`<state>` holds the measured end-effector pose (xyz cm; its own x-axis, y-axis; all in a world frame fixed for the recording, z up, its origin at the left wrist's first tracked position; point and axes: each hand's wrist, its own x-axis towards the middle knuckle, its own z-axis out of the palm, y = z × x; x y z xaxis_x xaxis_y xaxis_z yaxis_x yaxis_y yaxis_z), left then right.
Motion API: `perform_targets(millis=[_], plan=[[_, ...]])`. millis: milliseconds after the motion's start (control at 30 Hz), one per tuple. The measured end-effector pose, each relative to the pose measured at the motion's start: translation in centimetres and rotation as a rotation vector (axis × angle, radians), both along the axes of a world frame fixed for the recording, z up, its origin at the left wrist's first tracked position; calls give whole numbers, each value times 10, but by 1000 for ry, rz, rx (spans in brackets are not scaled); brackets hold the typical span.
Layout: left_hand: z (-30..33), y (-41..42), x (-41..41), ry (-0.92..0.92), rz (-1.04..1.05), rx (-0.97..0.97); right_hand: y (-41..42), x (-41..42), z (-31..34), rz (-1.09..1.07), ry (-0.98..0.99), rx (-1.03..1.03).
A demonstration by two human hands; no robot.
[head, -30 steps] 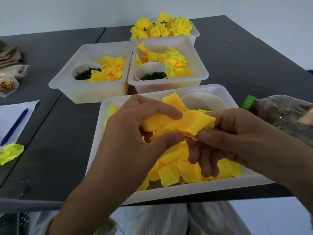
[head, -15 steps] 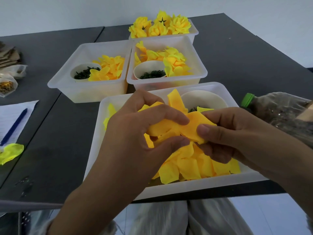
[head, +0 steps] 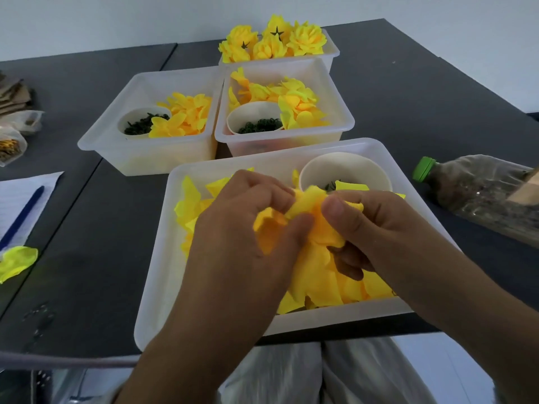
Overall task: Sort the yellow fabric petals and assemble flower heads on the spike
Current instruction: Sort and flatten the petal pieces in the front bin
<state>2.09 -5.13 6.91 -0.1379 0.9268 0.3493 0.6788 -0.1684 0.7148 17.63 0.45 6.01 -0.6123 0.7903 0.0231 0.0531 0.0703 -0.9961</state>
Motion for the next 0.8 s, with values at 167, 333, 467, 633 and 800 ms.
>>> perform_targets(millis=[167, 333, 467, 633, 800], plan=[[0, 1, -16, -388, 90, -87, 2, 13, -6, -92, -23, 0], [-5, 5, -40, -546, 210, -134, 4, 42, -8, -264, -26, 31], [-11, 4, -46, 156, 232, -119, 9, 52, -7, -215, 19, -32], [-7, 3, -27, 166, -52, -88, 6, 39, -6, -54, 4, -103], [2, 1, -11, -102, -270, 111, -3, 29, -4, -115, -22, -47]])
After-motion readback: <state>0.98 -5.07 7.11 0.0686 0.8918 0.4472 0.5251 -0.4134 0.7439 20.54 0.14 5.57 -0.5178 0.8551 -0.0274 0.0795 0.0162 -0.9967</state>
